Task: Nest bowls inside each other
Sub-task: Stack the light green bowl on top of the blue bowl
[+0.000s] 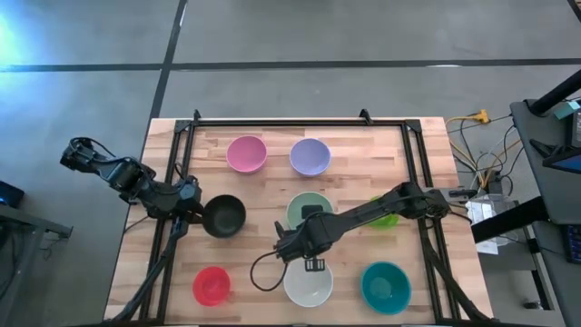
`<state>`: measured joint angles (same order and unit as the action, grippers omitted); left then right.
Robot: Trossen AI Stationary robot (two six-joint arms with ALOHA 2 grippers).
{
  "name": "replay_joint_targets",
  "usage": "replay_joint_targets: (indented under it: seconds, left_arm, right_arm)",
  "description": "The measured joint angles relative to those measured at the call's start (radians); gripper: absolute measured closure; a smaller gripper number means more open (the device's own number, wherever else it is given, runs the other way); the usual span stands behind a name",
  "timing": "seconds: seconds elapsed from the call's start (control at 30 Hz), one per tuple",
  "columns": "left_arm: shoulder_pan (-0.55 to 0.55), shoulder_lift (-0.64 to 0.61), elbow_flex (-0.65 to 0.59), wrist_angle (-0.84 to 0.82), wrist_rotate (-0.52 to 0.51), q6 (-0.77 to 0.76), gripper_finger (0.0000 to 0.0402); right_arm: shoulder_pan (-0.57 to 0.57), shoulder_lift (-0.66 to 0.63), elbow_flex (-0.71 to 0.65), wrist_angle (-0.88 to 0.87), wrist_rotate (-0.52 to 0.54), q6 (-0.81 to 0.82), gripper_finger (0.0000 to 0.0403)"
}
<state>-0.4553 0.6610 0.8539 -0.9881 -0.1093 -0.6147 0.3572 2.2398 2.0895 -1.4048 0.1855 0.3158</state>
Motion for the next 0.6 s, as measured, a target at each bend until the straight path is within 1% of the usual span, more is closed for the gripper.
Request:
replay_joint_targets:
  seconds: [0.2, 0.47, 0.6]
  left_arm:
    - [0.0, 0.0, 0.0, 0.005, 0.0, 0.0, 0.0311]
    - [0.0, 0.001, 0.0, 0.012, 0.0, -0.001, 0.0311]
    - [0.0, 0.008, 0.001, 0.012, 0.0, -0.001, 0.0311]
  right_arm:
    - [0.001, 0.0, -0.029, 0.026, -0.005, 0.006, 0.0394]
    - [0.001, 0.0, -0.032, 0.036, -0.01, 0.006, 0.0394]
    - [0.001, -0.001, -0.035, 0.065, -0.066, 0.01, 0.0394]
